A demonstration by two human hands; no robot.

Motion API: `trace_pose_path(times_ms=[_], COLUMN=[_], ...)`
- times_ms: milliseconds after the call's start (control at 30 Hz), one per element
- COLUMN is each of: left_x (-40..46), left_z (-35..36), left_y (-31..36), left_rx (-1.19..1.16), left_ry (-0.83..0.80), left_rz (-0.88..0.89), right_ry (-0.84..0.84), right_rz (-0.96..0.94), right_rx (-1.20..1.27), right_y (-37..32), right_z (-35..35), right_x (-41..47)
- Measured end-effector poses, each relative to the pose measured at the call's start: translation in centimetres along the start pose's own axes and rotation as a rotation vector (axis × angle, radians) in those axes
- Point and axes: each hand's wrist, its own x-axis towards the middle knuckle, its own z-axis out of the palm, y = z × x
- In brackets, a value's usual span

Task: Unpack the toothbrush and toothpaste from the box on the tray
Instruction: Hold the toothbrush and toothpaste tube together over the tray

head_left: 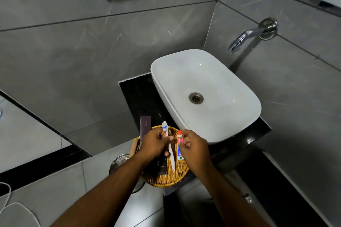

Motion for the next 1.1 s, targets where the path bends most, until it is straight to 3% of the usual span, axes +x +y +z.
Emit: trace_pose_path(times_ms=[267, 400, 733, 833, 1100], left_x=[3.0, 4.1, 6.0, 6.3, 6.0], left_z=[0.0, 0.5, 0.9, 1.0, -0.6], left_y=[-1.1, -1.0, 0.1, 0.2, -0.5], left_rx=[0.126, 0.299, 0.524, 0.564, 0.578], left_ry=[0.062, 0.062, 0.056, 0.043, -0.013], left_rz=[-0.089, -0.087, -0.080, -0.072, -0.026], right_ry=[-0.109, -0.142, -0.155, -0.148, -0.196], right_rz=[0.089, 0.174, 0.177, 0.184, 0.176], right_rx=[-0.102, -0.118, -0.279, -0.248, -0.439], right_y=[0.5, 1.0, 1.6, 1.4, 0.7], right_z=[3.0, 3.8, 4.4, 4.7, 5.7], right_x=[-1.0, -0.7, 1.2, 1.5, 1.3])
